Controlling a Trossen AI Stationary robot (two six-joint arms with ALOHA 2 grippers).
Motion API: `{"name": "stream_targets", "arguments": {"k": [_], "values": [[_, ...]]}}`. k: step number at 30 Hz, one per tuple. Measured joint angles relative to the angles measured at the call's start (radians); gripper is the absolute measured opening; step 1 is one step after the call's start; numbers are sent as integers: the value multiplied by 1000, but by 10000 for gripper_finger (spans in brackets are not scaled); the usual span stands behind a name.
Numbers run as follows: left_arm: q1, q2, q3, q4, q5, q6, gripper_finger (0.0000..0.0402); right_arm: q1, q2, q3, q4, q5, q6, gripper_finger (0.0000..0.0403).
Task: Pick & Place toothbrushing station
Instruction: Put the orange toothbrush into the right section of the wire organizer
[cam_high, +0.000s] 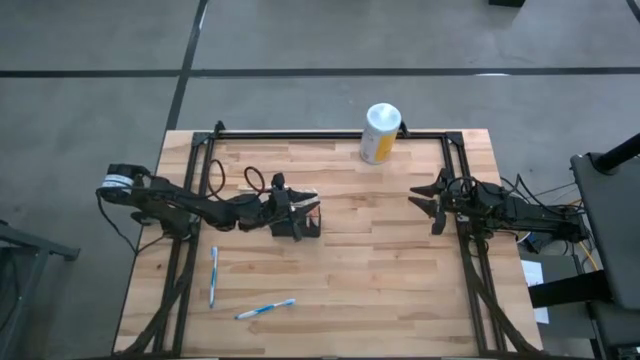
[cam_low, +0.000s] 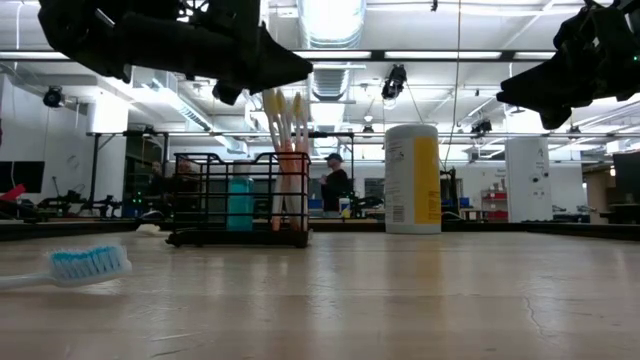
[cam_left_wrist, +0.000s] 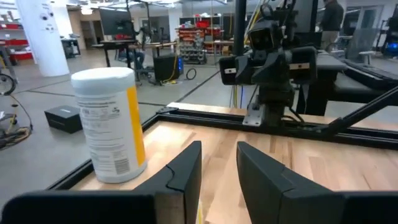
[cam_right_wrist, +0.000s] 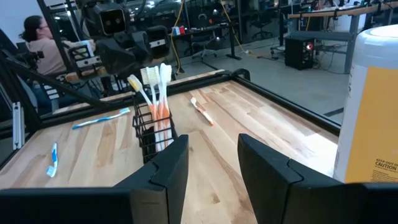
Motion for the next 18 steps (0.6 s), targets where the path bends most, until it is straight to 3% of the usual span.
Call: {"name": "stream_targets", "arguments": {"k": [6,11,15,18], "values": [[0,-6,-10,25,-1,9,104,0,0,0,0,0,0,132],[0,-87,3,74,41,146,104,0,0,0,-1,0,0,132],[5,-224,38,-110,87,153,106,0,0,0,-1,0,0,132],[8,-331,103,-432,56,151,106,0,0,0,-1,0,0,132]]}}
